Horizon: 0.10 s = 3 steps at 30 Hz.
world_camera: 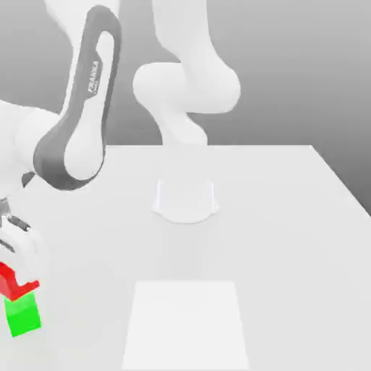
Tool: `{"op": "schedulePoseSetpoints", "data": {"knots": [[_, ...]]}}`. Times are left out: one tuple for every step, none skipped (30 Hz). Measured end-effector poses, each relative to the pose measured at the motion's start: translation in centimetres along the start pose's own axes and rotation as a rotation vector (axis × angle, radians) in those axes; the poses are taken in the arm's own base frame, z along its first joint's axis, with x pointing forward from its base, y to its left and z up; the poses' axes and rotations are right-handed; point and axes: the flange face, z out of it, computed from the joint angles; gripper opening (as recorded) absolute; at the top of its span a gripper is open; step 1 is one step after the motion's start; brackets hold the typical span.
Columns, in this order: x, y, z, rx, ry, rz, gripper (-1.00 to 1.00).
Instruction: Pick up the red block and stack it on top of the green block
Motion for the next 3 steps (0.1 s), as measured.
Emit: {"op": "schedulePoseSetpoints", "data": {"knots": [[0.0,0.0,0.0,0.0,0.0,0.0,1.0],[0.0,0.0,0.0,0.0,0.0,0.0,1.0],[0.0,0.0,0.0,0.0,0.0,0.0,1.0]]}}
